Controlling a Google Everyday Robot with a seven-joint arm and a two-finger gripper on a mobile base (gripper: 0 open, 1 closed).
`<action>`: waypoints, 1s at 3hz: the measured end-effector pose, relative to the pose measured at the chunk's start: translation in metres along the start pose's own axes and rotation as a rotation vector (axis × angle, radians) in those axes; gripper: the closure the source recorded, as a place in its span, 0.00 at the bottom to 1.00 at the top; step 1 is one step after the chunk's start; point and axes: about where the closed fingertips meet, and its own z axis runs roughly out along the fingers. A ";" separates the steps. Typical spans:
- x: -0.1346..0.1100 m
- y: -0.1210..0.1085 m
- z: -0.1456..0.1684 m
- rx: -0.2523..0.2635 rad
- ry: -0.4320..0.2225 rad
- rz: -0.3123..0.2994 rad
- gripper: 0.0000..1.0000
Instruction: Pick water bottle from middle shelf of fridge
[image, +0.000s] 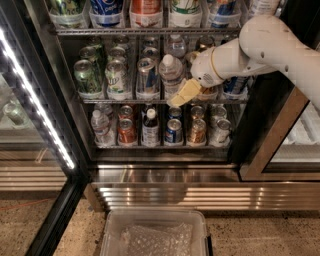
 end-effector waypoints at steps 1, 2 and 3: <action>0.000 0.000 0.000 0.000 0.000 0.000 0.18; -0.003 -0.001 -0.002 0.005 0.003 0.001 0.41; -0.007 -0.002 -0.006 0.005 0.003 0.001 0.57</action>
Offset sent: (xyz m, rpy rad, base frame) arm -0.0016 -0.0058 0.0046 -0.0106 -0.0146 -0.0287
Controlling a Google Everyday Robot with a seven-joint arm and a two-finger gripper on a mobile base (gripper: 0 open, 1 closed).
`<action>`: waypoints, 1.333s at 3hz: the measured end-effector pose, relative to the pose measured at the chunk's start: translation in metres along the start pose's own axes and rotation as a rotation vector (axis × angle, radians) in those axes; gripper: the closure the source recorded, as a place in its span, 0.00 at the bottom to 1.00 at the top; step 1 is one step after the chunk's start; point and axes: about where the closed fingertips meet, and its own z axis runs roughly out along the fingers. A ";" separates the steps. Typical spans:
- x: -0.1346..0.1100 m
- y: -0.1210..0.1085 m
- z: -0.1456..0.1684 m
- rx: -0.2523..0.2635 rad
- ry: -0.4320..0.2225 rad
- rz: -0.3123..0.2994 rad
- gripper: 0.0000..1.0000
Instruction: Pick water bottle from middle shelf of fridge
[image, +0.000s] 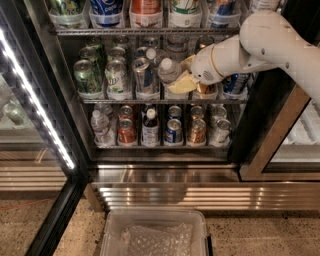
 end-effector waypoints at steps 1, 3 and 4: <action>0.003 0.001 -0.001 0.017 0.007 0.013 0.44; -0.003 0.001 0.012 -0.002 -0.013 0.003 0.68; -0.003 0.003 0.011 -0.005 -0.024 0.009 0.91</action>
Offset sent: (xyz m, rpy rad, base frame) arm 0.0195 0.0249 -0.0336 0.0599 0.0233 0.0119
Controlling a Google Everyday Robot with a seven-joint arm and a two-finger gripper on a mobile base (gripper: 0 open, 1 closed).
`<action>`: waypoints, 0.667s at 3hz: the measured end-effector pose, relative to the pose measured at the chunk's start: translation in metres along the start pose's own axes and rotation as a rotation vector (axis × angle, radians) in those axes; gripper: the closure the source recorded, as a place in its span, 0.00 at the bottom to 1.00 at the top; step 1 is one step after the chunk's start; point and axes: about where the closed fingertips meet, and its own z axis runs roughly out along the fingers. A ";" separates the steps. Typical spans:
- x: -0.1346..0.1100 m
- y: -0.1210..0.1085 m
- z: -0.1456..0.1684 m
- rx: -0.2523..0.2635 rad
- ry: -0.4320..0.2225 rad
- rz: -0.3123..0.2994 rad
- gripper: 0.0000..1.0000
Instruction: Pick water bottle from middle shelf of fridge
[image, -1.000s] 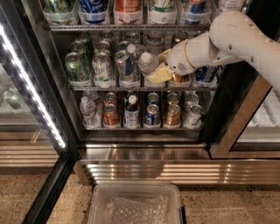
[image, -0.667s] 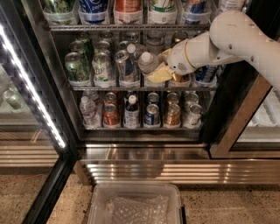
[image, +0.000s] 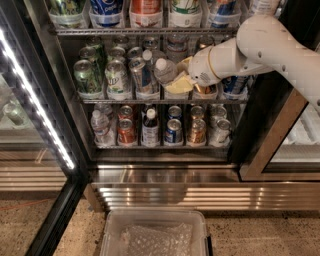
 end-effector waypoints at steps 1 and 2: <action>-0.010 0.012 -0.012 0.041 -0.076 -0.030 1.00; -0.008 0.012 -0.011 0.041 -0.076 -0.030 1.00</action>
Offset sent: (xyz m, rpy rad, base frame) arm -0.0314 -0.0162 0.0941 0.1903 -0.5344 -0.1034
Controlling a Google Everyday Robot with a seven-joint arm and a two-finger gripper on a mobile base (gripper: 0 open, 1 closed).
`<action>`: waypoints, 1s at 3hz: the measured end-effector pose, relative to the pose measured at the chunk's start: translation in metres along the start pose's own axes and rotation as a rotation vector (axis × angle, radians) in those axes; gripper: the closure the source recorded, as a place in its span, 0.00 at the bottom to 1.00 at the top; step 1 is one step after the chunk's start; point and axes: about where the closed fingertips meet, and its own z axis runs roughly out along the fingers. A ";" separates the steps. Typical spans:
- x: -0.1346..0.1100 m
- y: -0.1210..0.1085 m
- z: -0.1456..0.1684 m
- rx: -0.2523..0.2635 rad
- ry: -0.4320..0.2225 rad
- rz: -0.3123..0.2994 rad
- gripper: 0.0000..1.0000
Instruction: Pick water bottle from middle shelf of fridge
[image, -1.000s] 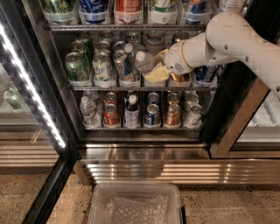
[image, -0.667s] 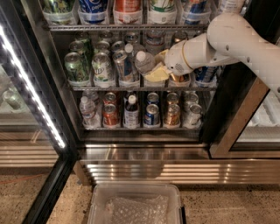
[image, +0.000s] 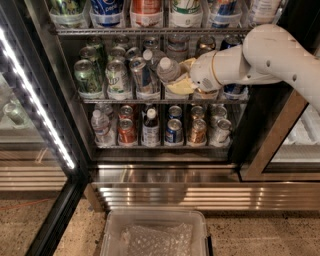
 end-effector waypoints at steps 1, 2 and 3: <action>0.000 0.000 -0.002 0.013 -0.008 -0.006 1.00; -0.002 0.000 -0.006 0.036 -0.015 -0.017 1.00; -0.006 0.001 -0.012 0.058 -0.024 -0.036 1.00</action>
Offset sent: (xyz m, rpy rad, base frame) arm -0.0779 -0.0712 0.1549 0.0483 -0.6086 -0.2678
